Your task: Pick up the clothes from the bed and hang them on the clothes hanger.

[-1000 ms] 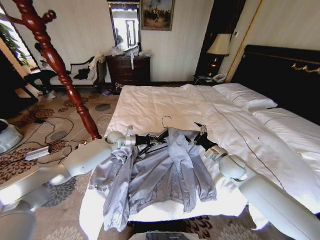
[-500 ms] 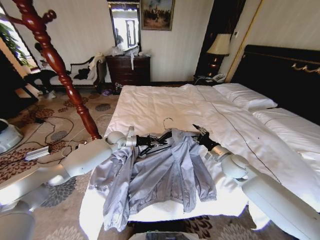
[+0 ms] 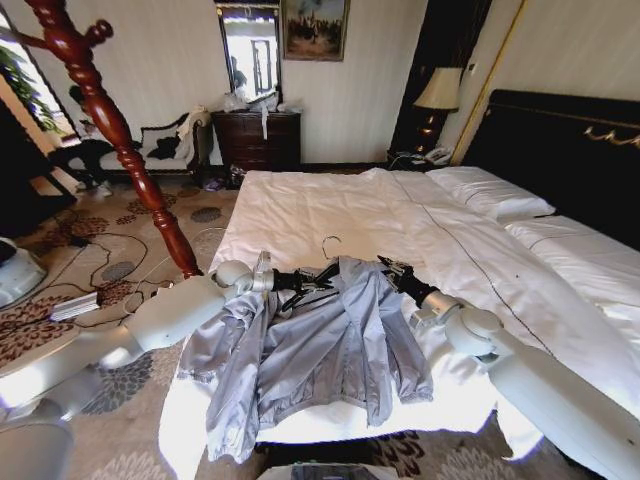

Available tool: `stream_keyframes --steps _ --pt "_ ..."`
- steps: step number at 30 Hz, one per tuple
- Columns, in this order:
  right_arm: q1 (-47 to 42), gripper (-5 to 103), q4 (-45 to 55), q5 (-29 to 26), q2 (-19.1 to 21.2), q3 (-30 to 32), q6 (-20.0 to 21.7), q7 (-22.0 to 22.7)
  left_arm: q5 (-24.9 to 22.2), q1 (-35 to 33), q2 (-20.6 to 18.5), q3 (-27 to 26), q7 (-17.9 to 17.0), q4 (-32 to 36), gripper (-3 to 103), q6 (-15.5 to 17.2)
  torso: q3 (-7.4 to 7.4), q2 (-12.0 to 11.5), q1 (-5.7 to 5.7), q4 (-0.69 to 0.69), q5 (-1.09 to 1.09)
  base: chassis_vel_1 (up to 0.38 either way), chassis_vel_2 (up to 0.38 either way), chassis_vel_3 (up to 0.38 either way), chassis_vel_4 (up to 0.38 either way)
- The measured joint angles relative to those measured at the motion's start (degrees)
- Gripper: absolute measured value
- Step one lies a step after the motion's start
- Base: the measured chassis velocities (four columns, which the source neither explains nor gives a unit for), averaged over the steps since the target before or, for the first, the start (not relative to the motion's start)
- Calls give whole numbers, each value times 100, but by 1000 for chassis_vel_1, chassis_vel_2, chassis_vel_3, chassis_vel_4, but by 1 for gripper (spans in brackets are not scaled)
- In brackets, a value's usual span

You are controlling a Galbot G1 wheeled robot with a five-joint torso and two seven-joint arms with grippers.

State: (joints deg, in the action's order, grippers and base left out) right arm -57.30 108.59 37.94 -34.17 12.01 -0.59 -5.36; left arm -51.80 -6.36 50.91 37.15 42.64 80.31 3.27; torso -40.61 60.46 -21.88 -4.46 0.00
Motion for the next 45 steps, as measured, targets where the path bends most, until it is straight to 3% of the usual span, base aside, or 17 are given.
stream_keyframes --steps 5,7,9,12,14,15,17,19,22,25,28,30,39,45 --pt "-18 20 -129 -132 -187 44 64 214 -259 -93 -57 -115 -440 163 12 0 0 0 0 0 0 0 0 0 0" --pt "-20 20 -206 -176 -272 42 89 266 -338 -96 -127 -193 -625 242 20 -6 0 0 0 0 1 0 0 0 0" --pt "-21 18 -225 -176 -290 41 98 275 -351 -96 -147 -210 -663 263 20 -6 0 0 0 0 2 0 0 0 0" --pt "-28 17 -274 -214 -336 48 108 373 -383 -117 -268 -292 -808 330 36 -5 0 0 0 1 -1 0 0 0 0" --pt "-32 17 -291 -217 -343 48 112 385 -393 -124 -299 -313 -837 337 36 -5 0 0 0 0 0 0 0 0 0" --pt "-34 17 -310 -223 -357 47 113 419 -414 -138 -368 -346 -866 355 47 -4 0 0 0 0 -1 0 0 0 0" --pt "-34 17 -326 -230 -372 47 115 442 -420 -148 -418 -379 -877 370 47 -4 0 0 0 0 -2 0 0 0 0" --pt "-26 17 -389 -296 -457 45 191 551 -425 -229 -642 -504 -903 469 63 -5 0 0 0 0 -1 0 0 0 0" --pt "-23 17 -422 -380 -505 45 300 633 -426 -297 -801 -586 -923 582 69 -9 0 0 0 0 -1 0 0 0 0" --pt "-29 17 -508 -529 -648 62 444 805 -475 -459 -1131 -768 -999 841 85 -20 0 0 0 -1 -1 0 0 0 0" --pt "-30 17 -538 -547 -706 70 470 862 -504 -545 -1233 -865 -1049 905 90 -20 0 0 0 0 0 0 0 0 0" --pt "-36 17 -580 -567 -793 78 484 944 -580 -790 -1378 -1111 -1250 987 98 -20 0 0 1 1 0 0 0 0 0" --pt "-78 17 -568 -556 -835 59 432 1049 -1163 -1839 -1438 -1989 -2049 1028 100 254 0 0 1 0 -1 0 0 0 0" --pt "-100 17 -547 -498 -743 57 326 1111 -1605 -2237 -1219 -2414 -2238 736 100 461 0 0 0 1 -1 0 0 0 0"
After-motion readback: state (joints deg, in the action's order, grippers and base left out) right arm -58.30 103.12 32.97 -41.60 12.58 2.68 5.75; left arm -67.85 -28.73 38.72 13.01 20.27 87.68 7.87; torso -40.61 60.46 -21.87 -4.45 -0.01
